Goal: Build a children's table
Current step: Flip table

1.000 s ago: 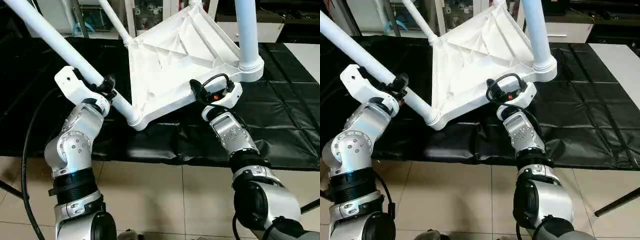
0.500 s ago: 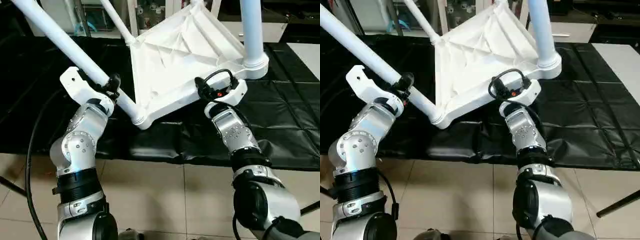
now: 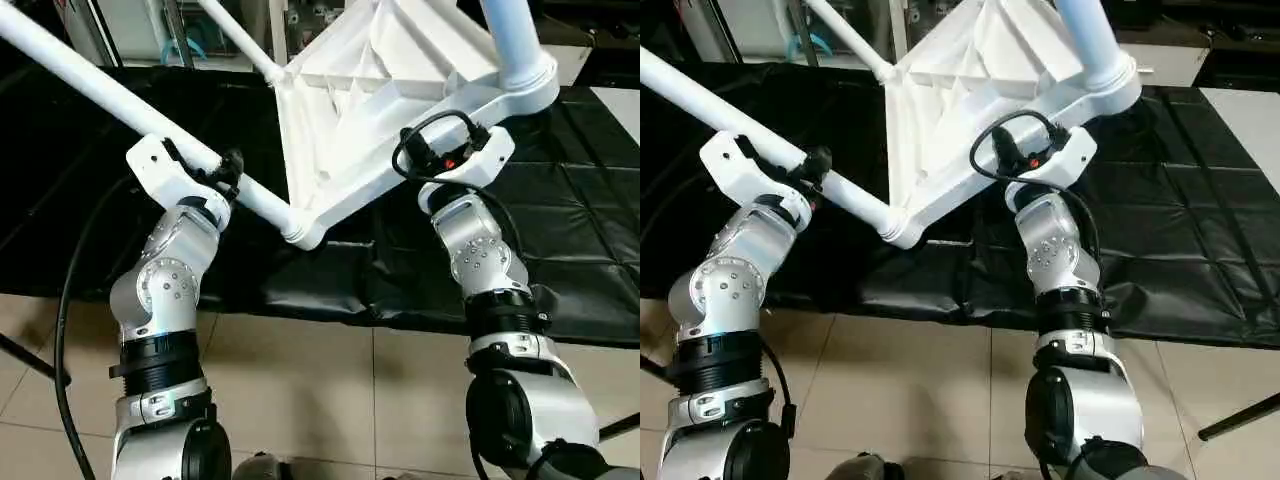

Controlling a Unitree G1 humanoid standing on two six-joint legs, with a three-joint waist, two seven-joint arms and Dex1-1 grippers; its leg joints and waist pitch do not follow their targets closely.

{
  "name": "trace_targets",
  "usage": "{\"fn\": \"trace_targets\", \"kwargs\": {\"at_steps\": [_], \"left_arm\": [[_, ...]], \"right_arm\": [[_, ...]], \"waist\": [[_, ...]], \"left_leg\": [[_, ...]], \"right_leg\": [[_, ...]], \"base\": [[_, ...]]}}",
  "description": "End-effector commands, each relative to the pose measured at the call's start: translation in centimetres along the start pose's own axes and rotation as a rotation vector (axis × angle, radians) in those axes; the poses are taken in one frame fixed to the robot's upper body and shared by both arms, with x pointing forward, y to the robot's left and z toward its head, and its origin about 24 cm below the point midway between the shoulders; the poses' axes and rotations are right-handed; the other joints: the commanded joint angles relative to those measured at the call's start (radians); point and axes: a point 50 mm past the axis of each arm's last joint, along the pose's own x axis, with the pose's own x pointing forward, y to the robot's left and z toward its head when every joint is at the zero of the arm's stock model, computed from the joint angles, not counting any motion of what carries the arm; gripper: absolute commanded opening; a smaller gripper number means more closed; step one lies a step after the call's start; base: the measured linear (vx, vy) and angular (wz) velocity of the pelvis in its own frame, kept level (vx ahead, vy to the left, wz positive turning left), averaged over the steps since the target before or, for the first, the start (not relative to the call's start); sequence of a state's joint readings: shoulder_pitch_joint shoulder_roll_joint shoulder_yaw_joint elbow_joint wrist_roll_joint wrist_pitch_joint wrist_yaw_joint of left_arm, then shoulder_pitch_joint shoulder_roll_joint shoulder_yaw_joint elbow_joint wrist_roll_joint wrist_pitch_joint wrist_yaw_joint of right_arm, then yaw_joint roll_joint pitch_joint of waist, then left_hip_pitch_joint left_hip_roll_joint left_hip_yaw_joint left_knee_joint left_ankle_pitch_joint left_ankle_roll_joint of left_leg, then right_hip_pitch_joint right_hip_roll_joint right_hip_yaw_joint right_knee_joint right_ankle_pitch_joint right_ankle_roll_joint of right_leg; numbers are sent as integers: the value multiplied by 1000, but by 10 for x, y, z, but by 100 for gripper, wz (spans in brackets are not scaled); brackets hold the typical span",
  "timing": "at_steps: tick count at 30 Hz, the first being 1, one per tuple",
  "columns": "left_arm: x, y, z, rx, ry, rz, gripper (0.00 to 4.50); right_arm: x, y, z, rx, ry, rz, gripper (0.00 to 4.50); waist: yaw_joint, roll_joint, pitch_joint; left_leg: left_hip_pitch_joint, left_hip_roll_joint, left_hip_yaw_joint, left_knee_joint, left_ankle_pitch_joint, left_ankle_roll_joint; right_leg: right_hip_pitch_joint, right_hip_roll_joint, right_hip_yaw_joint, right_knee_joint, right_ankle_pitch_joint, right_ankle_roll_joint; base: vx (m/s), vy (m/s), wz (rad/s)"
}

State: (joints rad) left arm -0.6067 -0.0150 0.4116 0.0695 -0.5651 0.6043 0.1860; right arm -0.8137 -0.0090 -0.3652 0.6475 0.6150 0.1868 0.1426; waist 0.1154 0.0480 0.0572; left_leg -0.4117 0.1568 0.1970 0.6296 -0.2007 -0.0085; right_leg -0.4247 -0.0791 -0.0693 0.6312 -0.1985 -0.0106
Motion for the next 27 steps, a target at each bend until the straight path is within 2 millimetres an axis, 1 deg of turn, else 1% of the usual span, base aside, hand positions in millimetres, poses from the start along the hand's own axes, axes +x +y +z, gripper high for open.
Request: {"fn": "trace_targets", "kwargs": {"at_steps": [1, 2, 3, 4, 5, 6, 7, 8, 9, 10, 11, 14, 16, 20, 21, 22, 23, 25, 26, 27], "left_arm": [[-9, 39, 34, -58, -160, 160, 362], [-9, 38, 35, -70, -169, 160, 373], [-9, 36, 37, -112, -182, 150, 387], [-8, 33, 39, -160, -191, 124, 398], [-8, 31, 39, -210, -196, 102, 403], [-8, 30, 40, -221, -197, 97, 410], [-8, 26, 42, -303, -206, 59, 410], [-8, 25, 43, -322, -215, 47, 413], [-8, 25, 45, -324, -226, 42, 415], [-8, 26, 47, -312, -244, 49, 415], [-9, 27, 49, -303, -265, 62, 415], [-9, 33, 52, -294, -295, 103, 415], [-10, 41, 56, -269, -328, 159, 415], [-12, 54, 63, -252, -367, 238, 415], [-12, 56, 63, -253, -373, 248, 415], [-13, 65, 67, -252, -396, 299, 415], [-13, 65, 67, -252, -396, 299, 415], [-14, 74, 70, -236, -414, 349, 415], [-14, 74, 70, -236, -414, 349, 415], [-14, 77, 71, -231, -419, 365, 415]], "right_arm": [[-11, -10, 72, -98, -279, -25, 209], [-12, -11, 74, -100, -285, -30, 208], [-15, -13, 79, -100, -298, -39, 207], [-16, -14, 82, -105, -306, -46, 207], [-17, -15, 84, -110, -311, -52, 207], [-18, -15, 84, -110, -311, -52, 206], [-19, -16, 87, -117, -314, -58, 206], [-21, -17, 88, -119, -317, -60, 205], [-22, -17, 90, -119, -321, -62, 202], [-23, -18, 92, -125, -326, -67, 201], [-24, -18, 94, -132, -332, -75, 199], [-25, -19, 97, -132, -339, -77, 198], [-28, -19, 102, -141, -351, -81, 196], [-31, -18, 110, -170, -374, -94, 196], [-31, -18, 112, -173, -378, -96, 196], [-33, -17, 119, -195, -404, -107, 196], [-33, -17, 119, -195, -404, -107, 196], [-35, -16, 127, -223, -438, -124, 196], [-35, -16, 127, -223, -438, -124, 196], [-35, -14, 131, -237, -453, -128, 196]], "waist": [[-2, -17, -99], [-2, -17, -99], [0, -16, -106], [2, -17, -104], [3, -17, -103], [6, -15, -102], [8, -14, -98], [10, -14, -97], [10, -14, -96], [11, -14, -94], [11, -14, -93], [9, -16, -89], [5, -16, -89], [-2, -16, -87], [-3, -16, -86], [-6, -16, -88], [-8, -16, -87], [-14, -15, -87], [-14, -15, -87], [-15, -13, -87]], "left_leg": [[32, 63, -32, -45, 128, 152], [32, 63, -32, -45, 128, 152], [28, 61, -33, -34, 190, 178], [26, 60, -31, -29, 202, 192], [25, 61, -31, -28, 195, 194], [26, 62, -30, -27, 175, 193], [24, 63, -29, -28, 146, 184], [25, 66, -30, -30, 116, 169], [24, 66, -30, -31, 101, 163], [27, 67, -30, -33, 71, 149], [27, 68, -31, -35, 60, 143], [31, 66, -27, -43, -11, 91], [29, 67, -28, -47, -27, 73], [31, 64, -25, -52, -73, 41], [30, 63, -26, -52, -77, 36], [29, 63, -26, -52, -80, 30], [28, 62, -26, -54, -84, 28], [28, 62, -27, -55, -94, 18], [28, 62, -27, -55, -94, 18], [28, 61, -27, -56, -102, 11]], "right_leg": [[54, -68, 43, -34, 129, -243], [54, -68, 43, -34, 129, -243], [49, -64, 41, -23, 191, -248], [43, -62, 41, -23, 205, -253], [42, -63, 41, -23, 195, -254], [40, -62, 40, -24, 171, -252], [39, -63, 40, -27, 134, -249], [38, -63, 40, -29, 98, -242], [38, -62, 40, -31, 81, -238], [36, -62, 40, -36, 45, -225], [36, -62, 40, -39, 29, -218], [35, -63, 42, -50, -35, -189], [38, -64, 42, -50, -43, -175], [35, -66, 44, -56, -73, -162], [35, -65, 43, -58, -79, -160], [36, -66, 43, -58, -77, -157], [36, -65, 43, -59, -80, -155], [38, -66, 42, -58, -87, -147], [38, -66, 42, -58, -87, -147], [36, -67, 43, -61, -93, -144]], "base": [[0, 0, 0], [0, 0, 0], [0, 0, 0], [0, 0, 0], [0, 0, 0], [0, 0, 0], [0, 0, 0], [0, 0, 0], [0, 0, 0], [0, 0, 0], [0, 0, 0], [-17, 7, 1], [0, 0, 0], [0, 0, 0], [0, 0, 0], [0, 0, 0], [0, 0, 0], [0, 0, 0], [0, 0, 0], [0, 0, 0]]}}
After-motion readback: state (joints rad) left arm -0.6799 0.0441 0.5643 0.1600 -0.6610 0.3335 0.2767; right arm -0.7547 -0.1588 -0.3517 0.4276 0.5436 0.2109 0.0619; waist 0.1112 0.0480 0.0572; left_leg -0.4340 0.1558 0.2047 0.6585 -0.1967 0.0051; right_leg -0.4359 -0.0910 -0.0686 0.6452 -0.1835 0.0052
